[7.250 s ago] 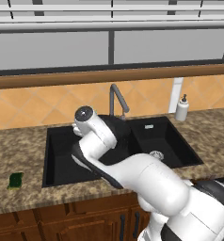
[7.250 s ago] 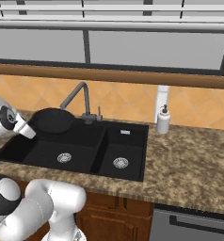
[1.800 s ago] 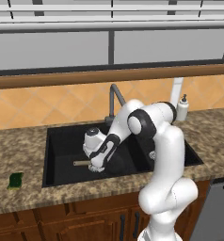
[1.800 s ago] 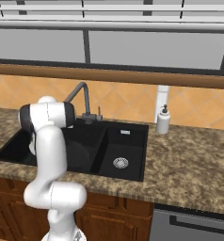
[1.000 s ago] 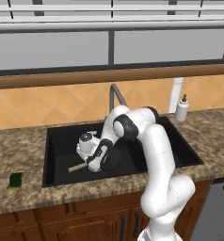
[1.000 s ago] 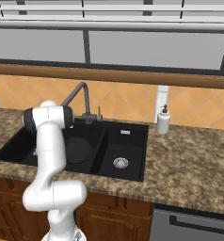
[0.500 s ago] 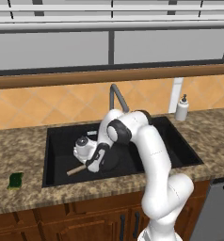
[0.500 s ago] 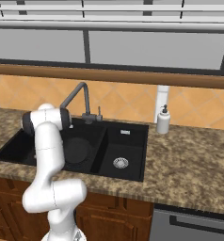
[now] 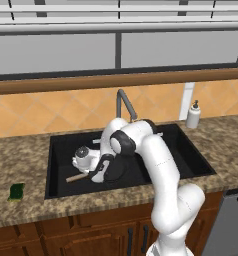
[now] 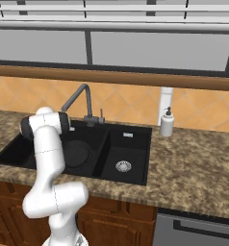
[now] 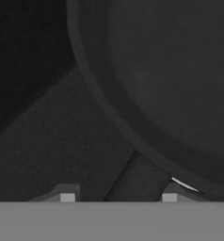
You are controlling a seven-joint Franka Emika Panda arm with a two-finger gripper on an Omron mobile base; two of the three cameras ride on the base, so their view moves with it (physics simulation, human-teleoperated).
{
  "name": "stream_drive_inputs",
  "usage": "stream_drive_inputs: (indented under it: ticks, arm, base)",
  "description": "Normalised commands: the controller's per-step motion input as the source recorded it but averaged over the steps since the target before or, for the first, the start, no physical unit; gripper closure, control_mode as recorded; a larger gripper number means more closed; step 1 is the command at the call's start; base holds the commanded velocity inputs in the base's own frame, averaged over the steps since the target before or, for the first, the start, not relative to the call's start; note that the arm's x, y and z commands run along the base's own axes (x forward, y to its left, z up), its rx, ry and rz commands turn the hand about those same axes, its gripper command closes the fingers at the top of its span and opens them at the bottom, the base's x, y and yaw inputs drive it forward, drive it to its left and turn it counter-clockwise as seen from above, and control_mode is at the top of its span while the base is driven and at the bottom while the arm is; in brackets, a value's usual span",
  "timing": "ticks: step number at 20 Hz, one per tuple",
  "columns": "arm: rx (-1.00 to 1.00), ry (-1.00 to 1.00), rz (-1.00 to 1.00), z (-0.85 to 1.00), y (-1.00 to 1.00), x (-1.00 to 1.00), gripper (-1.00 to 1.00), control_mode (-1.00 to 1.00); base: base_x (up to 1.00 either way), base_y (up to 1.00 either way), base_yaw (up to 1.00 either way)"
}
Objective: Pick the pan and sponge and place them into the sink. Then turn on the water.
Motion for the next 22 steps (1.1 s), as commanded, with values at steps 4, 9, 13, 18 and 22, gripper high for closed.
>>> stream_drive_inputs:
  ticks: [4, 9, 13, 18, 22]
  arm:
    - [0.03, -0.05, 0.00, 0.02, 0.00, 0.00, -1.00, -1.00]
    - [0.07, 0.01, -0.02, 0.26, 0.00, 0.00, -1.00, -1.00]
    - [0.09, 0.02, -0.05, 0.42, 0.00, 0.00, -1.00, -1.00]
    - [0.07, 0.00, -0.05, 0.34, 0.00, 0.00, -1.00, -1.00]
    - [0.09, 0.00, -0.05, 0.66, 0.00, -0.03, -1.00, -1.00]
  base:
    - [0.00, 0.00, 0.00]
    - [0.00, 0.00, 0.00]
    - [0.00, 0.00, 0.00]
    - [0.00, 0.00, 0.00]
    - [0.00, 0.00, 0.00]
